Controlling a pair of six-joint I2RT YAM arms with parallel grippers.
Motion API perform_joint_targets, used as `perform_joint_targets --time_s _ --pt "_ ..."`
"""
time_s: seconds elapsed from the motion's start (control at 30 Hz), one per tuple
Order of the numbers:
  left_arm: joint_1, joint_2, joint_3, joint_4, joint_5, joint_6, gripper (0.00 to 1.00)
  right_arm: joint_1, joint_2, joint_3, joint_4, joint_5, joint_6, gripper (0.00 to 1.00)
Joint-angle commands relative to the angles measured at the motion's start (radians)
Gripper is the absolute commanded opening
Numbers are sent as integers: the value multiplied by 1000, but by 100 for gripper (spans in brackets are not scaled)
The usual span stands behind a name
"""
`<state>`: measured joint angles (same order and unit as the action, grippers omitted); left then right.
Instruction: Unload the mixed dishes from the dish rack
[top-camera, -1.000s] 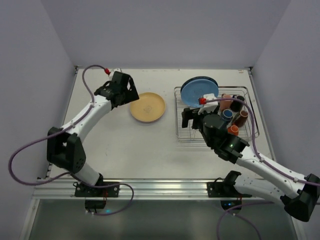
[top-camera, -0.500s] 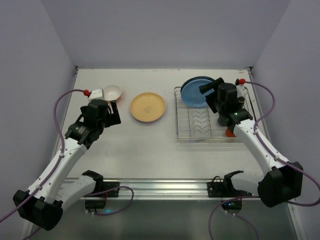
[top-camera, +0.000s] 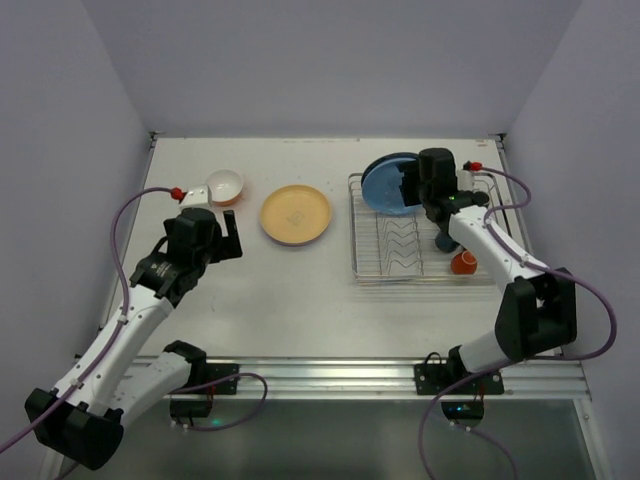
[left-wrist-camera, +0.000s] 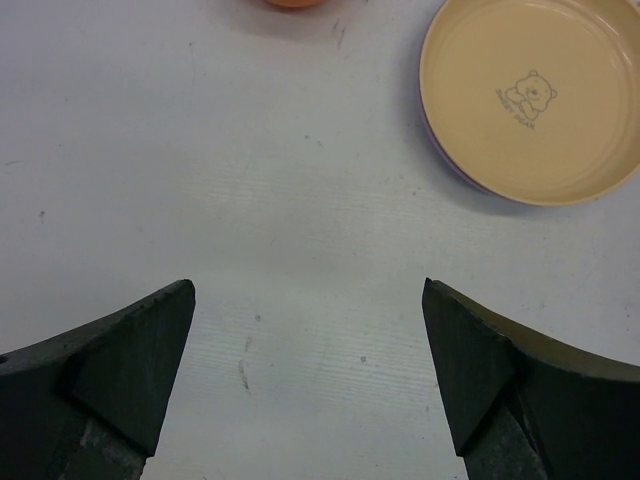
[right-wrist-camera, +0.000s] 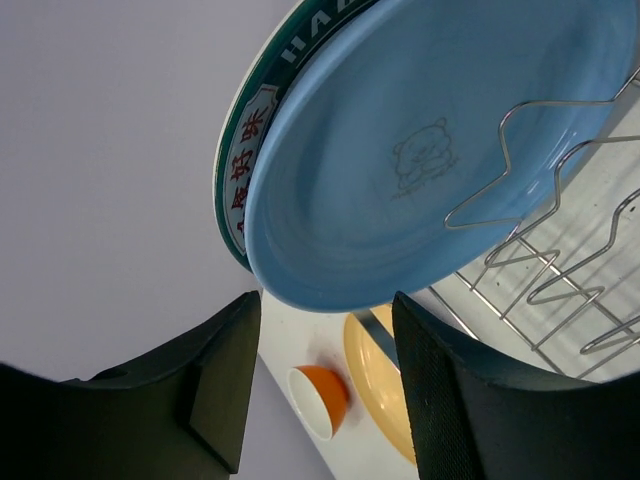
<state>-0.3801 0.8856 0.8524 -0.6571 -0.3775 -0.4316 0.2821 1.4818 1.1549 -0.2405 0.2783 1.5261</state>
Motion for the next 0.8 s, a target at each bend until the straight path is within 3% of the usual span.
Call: perform_joint_targets --time_s 0.0,0.77 --pt "-5 1 -4 42 22 27 100 -3 17 37 73 45 52 57" --pt "-11 -11 -9 48 28 30 100 -50 117 101 75 35 46 51"
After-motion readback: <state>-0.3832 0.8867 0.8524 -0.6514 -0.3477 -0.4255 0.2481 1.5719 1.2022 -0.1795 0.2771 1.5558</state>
